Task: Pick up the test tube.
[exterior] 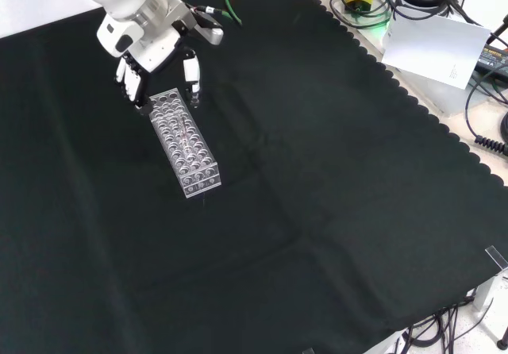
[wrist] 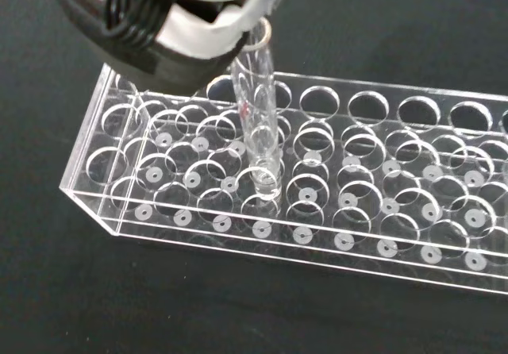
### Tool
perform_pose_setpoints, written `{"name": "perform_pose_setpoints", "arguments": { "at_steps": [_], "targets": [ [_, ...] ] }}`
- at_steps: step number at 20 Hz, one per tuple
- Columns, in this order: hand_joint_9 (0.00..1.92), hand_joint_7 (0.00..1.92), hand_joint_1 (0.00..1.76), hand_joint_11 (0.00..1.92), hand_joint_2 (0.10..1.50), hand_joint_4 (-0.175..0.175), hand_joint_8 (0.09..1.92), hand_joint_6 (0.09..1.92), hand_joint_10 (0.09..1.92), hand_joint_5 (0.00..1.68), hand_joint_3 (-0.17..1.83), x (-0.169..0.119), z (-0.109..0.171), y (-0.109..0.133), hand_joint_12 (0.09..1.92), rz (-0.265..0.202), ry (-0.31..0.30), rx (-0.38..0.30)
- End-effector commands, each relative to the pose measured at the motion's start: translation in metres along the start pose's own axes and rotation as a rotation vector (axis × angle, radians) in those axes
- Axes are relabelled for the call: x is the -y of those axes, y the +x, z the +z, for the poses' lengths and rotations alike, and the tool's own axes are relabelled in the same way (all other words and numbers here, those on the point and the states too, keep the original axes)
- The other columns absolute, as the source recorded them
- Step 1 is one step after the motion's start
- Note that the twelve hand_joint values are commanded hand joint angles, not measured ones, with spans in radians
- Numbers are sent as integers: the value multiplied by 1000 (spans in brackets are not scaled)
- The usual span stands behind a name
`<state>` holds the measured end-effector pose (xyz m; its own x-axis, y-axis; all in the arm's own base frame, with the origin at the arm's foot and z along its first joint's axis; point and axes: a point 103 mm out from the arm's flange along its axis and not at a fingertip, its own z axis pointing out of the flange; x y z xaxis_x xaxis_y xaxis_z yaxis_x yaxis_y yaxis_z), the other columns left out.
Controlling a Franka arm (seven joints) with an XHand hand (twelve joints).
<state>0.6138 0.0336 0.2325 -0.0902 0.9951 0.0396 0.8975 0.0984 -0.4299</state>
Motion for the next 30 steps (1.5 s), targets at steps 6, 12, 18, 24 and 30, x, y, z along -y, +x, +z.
{"name": "perform_pose_setpoints", "arguments": {
  "at_steps": [6, 12, 18, 24, 30],
  "targets": [
    [706, 747, 1043, 472, 655, -137, 927, 954, 842, 566, 646, -12, 28, 7, 1434, -7, 85, 16],
    [747, 810, 1049, 502, 653, -135, 897, 930, 822, 649, 662, -9, 37, 6, 1412, -3, 101, 8],
    [879, 1026, 1079, 608, 666, -124, 798, 861, 739, 813, 676, -9, 42, 6, 1348, -3, 96, 14],
    [978, 1152, 1103, 676, 936, -41, 742, 944, 701, 988, 288, -11, 46, 9, 1322, 7, 78, 11],
    [1039, 1223, 1124, 715, 1048, -57, 713, 920, 682, 1036, 72, -15, 47, 11, 1304, 14, 68, 32]
  ]
}}
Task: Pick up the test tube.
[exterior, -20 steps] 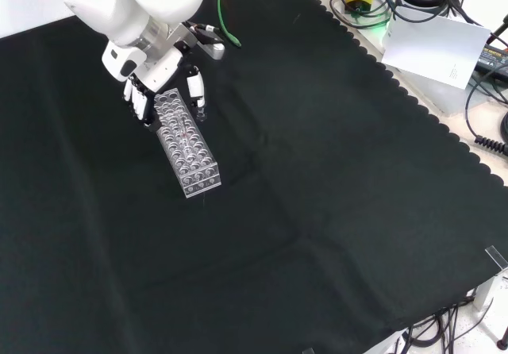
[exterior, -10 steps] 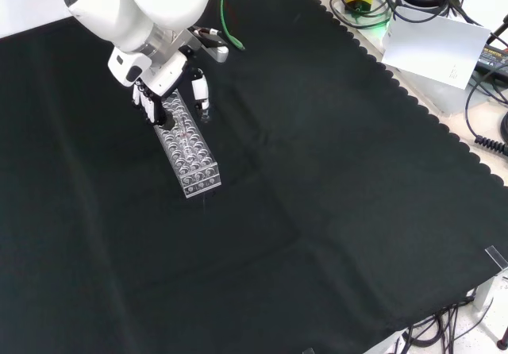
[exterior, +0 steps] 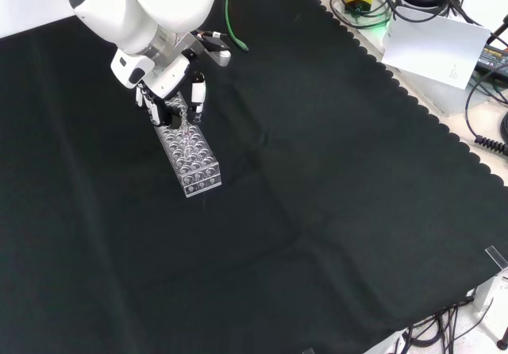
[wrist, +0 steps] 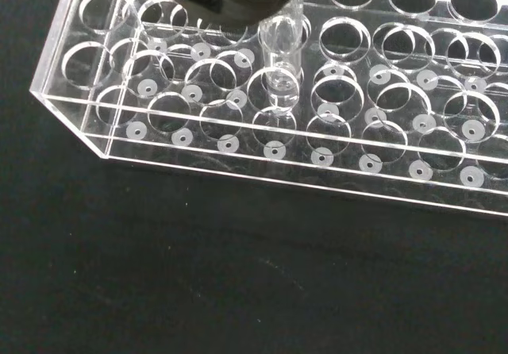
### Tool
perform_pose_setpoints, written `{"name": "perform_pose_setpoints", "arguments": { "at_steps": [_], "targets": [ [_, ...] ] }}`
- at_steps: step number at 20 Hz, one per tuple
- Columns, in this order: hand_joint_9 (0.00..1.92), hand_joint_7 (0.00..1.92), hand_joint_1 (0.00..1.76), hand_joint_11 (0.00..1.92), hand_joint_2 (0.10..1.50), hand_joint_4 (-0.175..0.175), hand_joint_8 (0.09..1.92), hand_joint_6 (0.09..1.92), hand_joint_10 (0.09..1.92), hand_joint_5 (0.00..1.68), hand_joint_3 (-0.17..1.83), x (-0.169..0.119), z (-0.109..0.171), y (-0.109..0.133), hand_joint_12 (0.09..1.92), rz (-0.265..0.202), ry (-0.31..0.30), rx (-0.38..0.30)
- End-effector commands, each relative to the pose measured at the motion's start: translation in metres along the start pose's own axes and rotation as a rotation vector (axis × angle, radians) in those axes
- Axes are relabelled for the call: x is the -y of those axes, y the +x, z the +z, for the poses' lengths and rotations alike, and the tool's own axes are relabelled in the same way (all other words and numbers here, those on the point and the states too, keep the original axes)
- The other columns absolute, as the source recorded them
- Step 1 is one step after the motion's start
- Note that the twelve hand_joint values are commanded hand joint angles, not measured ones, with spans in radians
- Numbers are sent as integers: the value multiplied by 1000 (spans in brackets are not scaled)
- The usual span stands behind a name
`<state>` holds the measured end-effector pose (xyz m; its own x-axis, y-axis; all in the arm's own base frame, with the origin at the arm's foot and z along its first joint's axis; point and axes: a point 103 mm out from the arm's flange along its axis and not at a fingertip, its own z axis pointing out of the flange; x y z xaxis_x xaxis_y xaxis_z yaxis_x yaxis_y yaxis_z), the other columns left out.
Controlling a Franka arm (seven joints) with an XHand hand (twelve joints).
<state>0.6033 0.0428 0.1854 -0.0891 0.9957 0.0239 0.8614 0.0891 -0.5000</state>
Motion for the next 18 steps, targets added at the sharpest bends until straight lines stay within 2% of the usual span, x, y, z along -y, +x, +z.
{"name": "perform_pose_setpoints", "arguments": {
  "at_steps": [1, 3, 5, 7, 9, 15, 18],
  "targets": [
    [1063, 1246, 1133, 727, 1048, -74, 701, 904, 673, 1046, 62, -5, -1, 5, 1296, 11, -16, 28],
    [1194, 1216, 1235, 825, 1026, -142, 710, 788, 640, 1106, 40, -9, -4, 9, 1231, 17, -33, 48],
    [1367, 1256, 1284, 1063, 993, -168, 628, 641, 580, 1188, 38, -10, -6, 11, 1067, 19, -65, 55],
    [1514, 1501, 1240, 1256, 975, -174, 520, 545, 477, 1250, 44, -11, -8, 12, 903, 21, -87, 50],
    [1608, 1642, 1223, 1341, 958, -175, 404, 462, 368, 1299, 53, -11, -11, 11, 816, 21, -101, 39],
    [1718, 1760, 1223, 1416, 910, -175, 240, 321, 203, 1378, 110, -10, -14, 8, 748, 21, -98, 12],
    [1751, 1793, 1225, 1425, 856, -175, 178, 275, 143, 1406, 208, -10, -15, 8, 741, 21, -87, 1]
  ]
}}
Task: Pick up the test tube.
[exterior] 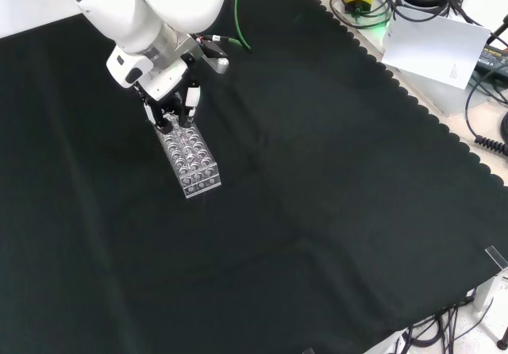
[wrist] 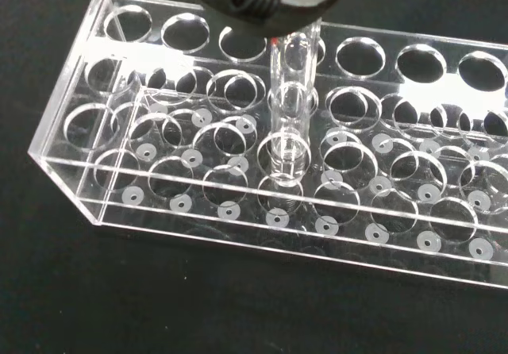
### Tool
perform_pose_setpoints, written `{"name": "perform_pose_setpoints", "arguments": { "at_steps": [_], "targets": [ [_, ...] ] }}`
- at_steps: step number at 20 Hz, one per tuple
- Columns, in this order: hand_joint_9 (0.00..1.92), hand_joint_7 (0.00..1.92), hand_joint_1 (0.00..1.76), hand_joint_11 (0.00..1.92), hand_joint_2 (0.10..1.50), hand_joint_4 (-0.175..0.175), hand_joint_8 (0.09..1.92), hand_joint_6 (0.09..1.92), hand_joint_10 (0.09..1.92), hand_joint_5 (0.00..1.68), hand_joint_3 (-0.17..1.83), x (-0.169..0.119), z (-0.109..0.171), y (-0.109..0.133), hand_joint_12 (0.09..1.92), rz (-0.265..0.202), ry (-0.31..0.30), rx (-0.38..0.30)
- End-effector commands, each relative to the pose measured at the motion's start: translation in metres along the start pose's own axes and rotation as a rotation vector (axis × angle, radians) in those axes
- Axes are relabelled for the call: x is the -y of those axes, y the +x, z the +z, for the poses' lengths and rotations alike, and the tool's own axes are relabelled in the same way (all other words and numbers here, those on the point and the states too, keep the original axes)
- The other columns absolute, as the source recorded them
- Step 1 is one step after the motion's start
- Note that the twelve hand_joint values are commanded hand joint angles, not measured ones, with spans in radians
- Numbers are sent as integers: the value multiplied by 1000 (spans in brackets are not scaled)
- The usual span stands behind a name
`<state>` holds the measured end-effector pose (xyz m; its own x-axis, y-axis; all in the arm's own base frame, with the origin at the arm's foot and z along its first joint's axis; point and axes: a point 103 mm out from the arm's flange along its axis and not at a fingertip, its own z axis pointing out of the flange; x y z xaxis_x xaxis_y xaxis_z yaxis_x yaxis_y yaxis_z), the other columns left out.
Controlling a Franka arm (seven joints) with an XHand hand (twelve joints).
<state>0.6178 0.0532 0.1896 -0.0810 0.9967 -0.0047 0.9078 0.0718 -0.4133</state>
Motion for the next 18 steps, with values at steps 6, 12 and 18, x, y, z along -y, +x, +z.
{"name": "perform_pose_setpoints", "arguments": {
  "at_steps": [6, 12, 18],
  "targets": [
    [1786, 1828, 1228, 1431, 748, -175, 117, 269, 87, 1431, 407, 3, -8, -3, 738, -1, 7, -66],
    [1802, 1843, 1230, 1428, 694, -175, 94, 286, 87, 1438, 504, 6, -17, -6, 737, -7, 0, -98],
    [1811, 1853, 1231, 1435, 682, -175, 91, 292, 87, 1440, 526, 7, -31, -6, 740, -9, -17, -133]
  ]
}}
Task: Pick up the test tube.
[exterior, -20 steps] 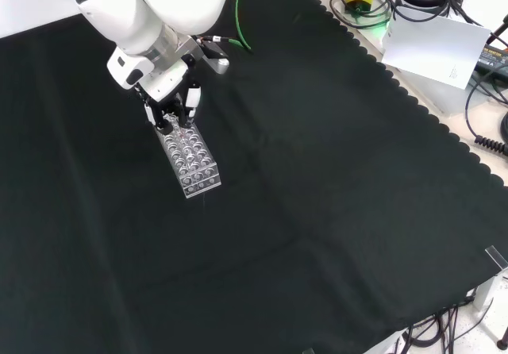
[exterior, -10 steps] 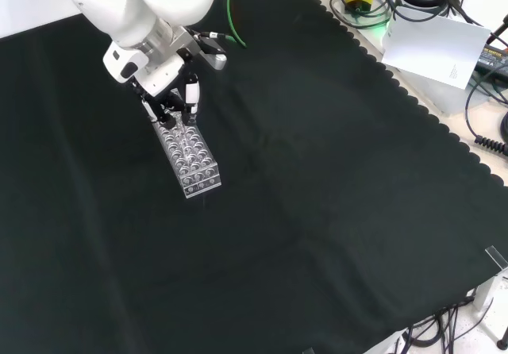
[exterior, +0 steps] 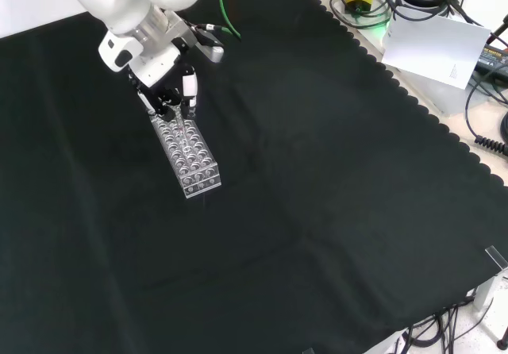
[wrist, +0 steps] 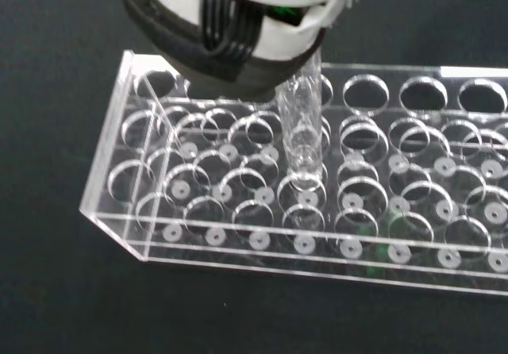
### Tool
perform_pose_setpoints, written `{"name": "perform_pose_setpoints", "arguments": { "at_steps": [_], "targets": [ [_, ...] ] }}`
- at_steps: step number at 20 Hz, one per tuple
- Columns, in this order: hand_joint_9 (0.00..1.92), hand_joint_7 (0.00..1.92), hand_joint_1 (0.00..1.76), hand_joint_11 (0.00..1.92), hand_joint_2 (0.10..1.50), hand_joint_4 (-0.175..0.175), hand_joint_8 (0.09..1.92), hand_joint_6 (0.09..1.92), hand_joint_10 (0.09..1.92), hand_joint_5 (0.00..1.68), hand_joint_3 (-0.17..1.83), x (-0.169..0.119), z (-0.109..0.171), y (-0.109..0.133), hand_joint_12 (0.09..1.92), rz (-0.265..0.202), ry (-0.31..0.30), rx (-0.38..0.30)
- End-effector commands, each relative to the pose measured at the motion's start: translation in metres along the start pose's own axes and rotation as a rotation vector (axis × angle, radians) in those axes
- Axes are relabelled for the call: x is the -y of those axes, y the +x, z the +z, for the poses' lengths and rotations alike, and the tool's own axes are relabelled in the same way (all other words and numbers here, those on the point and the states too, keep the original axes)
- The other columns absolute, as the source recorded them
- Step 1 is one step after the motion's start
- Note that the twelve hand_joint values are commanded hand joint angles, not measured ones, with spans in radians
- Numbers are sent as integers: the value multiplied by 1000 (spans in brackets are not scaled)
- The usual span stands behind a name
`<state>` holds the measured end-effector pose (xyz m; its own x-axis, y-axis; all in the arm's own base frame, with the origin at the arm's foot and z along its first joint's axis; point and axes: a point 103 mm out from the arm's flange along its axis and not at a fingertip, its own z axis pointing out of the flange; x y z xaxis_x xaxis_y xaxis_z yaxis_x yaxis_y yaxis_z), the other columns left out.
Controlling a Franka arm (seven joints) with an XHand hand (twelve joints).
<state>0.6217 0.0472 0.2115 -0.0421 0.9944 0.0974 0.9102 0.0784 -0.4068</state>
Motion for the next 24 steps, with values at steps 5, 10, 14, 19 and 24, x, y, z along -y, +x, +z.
{"name": "perform_pose_setpoints", "arguments": {
  "at_steps": [5, 10, 14, 19, 24],
  "targets": [
    [1850, 1890, 1232, 1493, 640, -175, 96, 308, 87, 1446, 598, 4, -21, 3, 710, -21, -8, -21],
    [1858, 1900, 1232, 1507, 631, -175, 98, 312, 87, 1448, 611, 11, -39, 1, 704, -24, -9, -57],
    [1860, 1903, 1232, 1511, 628, -175, 98, 314, 87, 1449, 618, 17, -55, -3, 702, -24, -8, -91],
    [1862, 1905, 1232, 1511, 624, -175, 98, 316, 87, 1449, 623, 26, -76, -6, 699, -33, -6, -114],
    [1863, 1905, 1232, 1511, 622, -175, 98, 318, 87, 1449, 628, 36, -100, -5, 696, -52, -20, -108]
  ]
}}
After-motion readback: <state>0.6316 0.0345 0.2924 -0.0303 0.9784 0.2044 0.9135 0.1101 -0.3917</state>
